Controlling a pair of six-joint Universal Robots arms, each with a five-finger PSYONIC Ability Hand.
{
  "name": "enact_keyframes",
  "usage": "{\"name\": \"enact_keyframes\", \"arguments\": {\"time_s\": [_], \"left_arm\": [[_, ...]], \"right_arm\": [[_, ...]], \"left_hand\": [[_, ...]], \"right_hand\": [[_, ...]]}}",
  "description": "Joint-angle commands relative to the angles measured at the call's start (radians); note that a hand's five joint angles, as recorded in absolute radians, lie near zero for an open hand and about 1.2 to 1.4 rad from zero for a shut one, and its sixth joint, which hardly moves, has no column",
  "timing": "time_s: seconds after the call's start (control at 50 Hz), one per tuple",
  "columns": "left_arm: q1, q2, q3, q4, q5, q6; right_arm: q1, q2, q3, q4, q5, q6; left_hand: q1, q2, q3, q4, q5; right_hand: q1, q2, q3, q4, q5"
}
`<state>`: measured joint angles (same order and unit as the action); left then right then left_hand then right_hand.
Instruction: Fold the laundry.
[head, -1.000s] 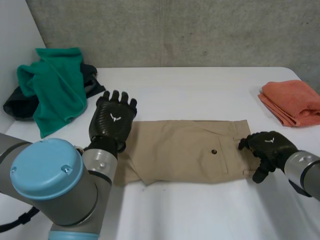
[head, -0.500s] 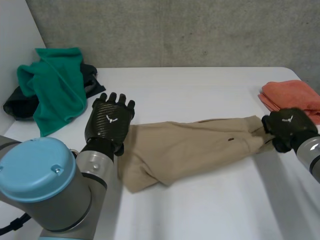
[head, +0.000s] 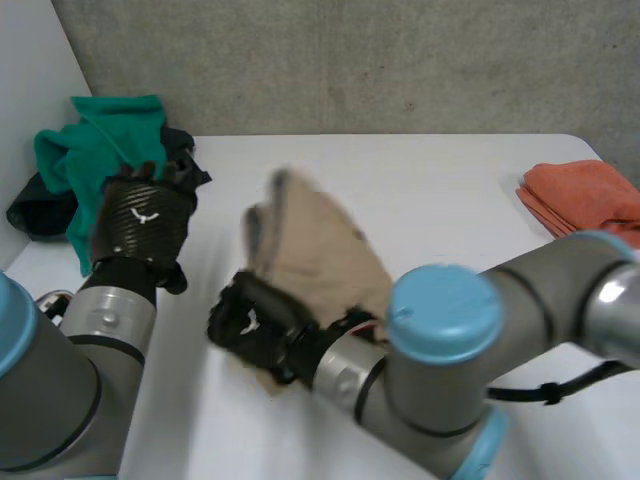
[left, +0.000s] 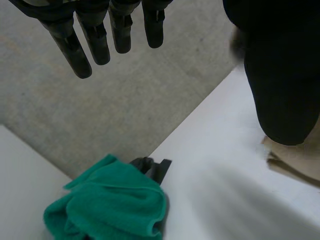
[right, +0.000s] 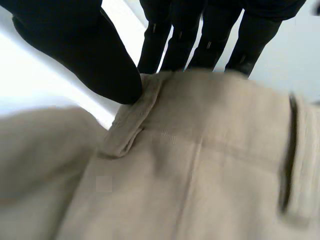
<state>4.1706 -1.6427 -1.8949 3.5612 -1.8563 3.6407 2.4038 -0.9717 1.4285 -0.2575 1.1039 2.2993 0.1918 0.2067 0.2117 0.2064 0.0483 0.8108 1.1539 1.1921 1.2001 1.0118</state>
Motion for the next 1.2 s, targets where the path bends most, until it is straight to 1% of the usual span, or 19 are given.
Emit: {"name": "enact_keyframes", "arguments": {"time_s": [0.02,0.06,0.14,0.16,0.22,0.24,0.28,0.3,0.38,0.42,0.56,0.64,0.7,0.84,0.96,0.98,1.04,1.12,1.2], "left_arm": [[0.046,0.017,-0.015,-0.008,0.0,-0.019],[0.057,0.018,-0.01,-0.012,0.003,-0.021],[0.08,0.026,0.019,-0.007,0.012,-0.021],[0.08,0.026,0.029,-0.007,0.02,-0.021],[0.076,0.024,0.074,-0.008,0.069,-0.022],[0.071,0.018,0.092,-0.008,0.103,-0.025],[0.063,0.011,0.114,-0.01,0.132,-0.039],[0.042,-0.008,0.15,-0.012,0.167,-0.078],[0.022,-0.08,0.207,-0.028,0.186,-0.154],[0.005,-0.135,0.255,-0.085,0.186,-0.198],[-0.05,-0.299,0.387,-0.307,0.184,-0.289],[-0.05,-0.357,0.399,-0.421,0.178,-0.304],[-0.055,-0.377,0.389,-0.45,0.169,-0.304],[-0.063,-0.454,0.365,-0.467,0.117,-0.291],[-0.061,-0.483,0.369,-0.467,0.083,-0.289],[-0.061,-0.482,0.37,-0.466,0.083,-0.289],[-0.064,-0.473,0.375,-0.466,0.086,-0.289],[-0.084,-0.451,0.393,-0.463,0.088,-0.287],[-0.101,-0.359,0.422,-0.461,0.094,-0.289]], "right_arm": [[0.015,0.033,-0.045,-0.008,0.005,0.069],[0.005,0.01,-0.04,-0.015,0.002,0.136],[-0.057,-0.114,-0.019,-0.035,0.019,0.391],[-0.08,-0.174,-0.007,-0.037,0.036,0.501],[-0.109,-0.243,0.004,-0.037,0.083,0.641],[-0.139,-0.278,0.001,-0.016,0.129,0.717],[-0.184,-0.294,0.003,0.033,0.181,0.759],[-0.198,-0.294,-0.002,0.058,0.194,0.761],[-0.252,-0.288,-0.043,0.167,0.225,0.775],[-0.259,-0.245,-0.086,0.225,0.228,0.782],[-0.267,-0.026,-0.334,0.476,0.202,0.821],[-0.256,0.114,-0.459,0.615,0.166,0.812],[-0.255,0.169,-0.496,0.668,0.157,0.801],[-0.255,0.238,-0.479,0.664,0.169,0.688],[-0.253,0.261,-0.425,0.604,0.28,0.559],[-0.253,0.251,-0.401,0.556,0.306,0.543],[-0.253,0.22,-0.359,0.485,0.318,0.528],[-0.255,0.11,-0.283,0.399,0.318,0.537],[-0.256,-0.01,-0.202,0.305,0.321,0.537]], "left_hand": [[-0.016,-0.031,-0.036,-0.031,-0.047],[-0.016,-0.031,-0.036,-0.031,-0.047],[-0.016,-0.031,-0.036,-0.031,-0.047],[-0.016,-0.031,-0.036,-0.031,-0.047],[-0.014,-0.028,-0.033,-0.028,-0.045],[-0.014,-0.028,-0.033,-0.028,-0.045],[-0.011,-0.025,-0.031,-0.025,-0.042],[-0.011,-0.025,-0.031,-0.025,-0.042],[0.001,-0.014,-0.019,-0.013,-0.03],[0.001,-0.014,-0.019,-0.013,-0.03],[-0.011,-0.025,-0.03,-0.025,-0.042],[-0.014,-0.028,-0.033,-0.028,-0.045],[-0.011,-0.025,-0.031,-0.025,-0.042],[-0.008,-0.023,-0.028,-0.022,-0.039],[-0.005,-0.02,-0.025,-0.019,-0.036],[-0.002,-0.017,-0.022,-0.016,-0.033],[0.001,-0.014,-0.019,-0.013,-0.03],[0.007,-0.008,-0.013,-0.008,-0.024],[0.004,-0.011,-0.016,-0.01,-0.027]], "right_hand": [[-0.32,-0.663,-0.701,-0.709,-0.696],[-0.444,-0.787,-0.825,-0.833,-0.819],[-0.636,-0.979,-1.018,-1.026,-1.012],[-0.636,-0.979,-1.018,-1.026,-1.012],[-0.636,-0.979,-1.018,-1.026,-1.012],[-0.636,-0.979,-1.018,-1.026,-1.012],[-0.636,-0.979,-1.018,-1.026,-1.012],[-0.636,-0.979,-1.018,-1.026,-1.012],[-0.636,-0.979,-1.018,-1.026,-1.012],[-0.636,-0.979,-1.018,-1.026,-1.012],[-0.636,-0.979,-1.018,-1.026,-1.012],[-0.636,-0.979,-1.018,-1.026,-1.012],[-0.636,-0.979,-1.018,-1.026,-1.012],[-0.636,-0.979,-1.018,-1.026,-1.012],[-0.623,-0.966,-1.004,-1.012,-0.999],[-0.614,-0.957,-0.996,-1.004,-0.99],[-0.585,-0.928,-0.966,-0.974,-0.961],[-0.57,-0.913,-0.951,-0.96,-0.946],[-0.594,-0.937,-0.975,-0.983,-0.969]]}}
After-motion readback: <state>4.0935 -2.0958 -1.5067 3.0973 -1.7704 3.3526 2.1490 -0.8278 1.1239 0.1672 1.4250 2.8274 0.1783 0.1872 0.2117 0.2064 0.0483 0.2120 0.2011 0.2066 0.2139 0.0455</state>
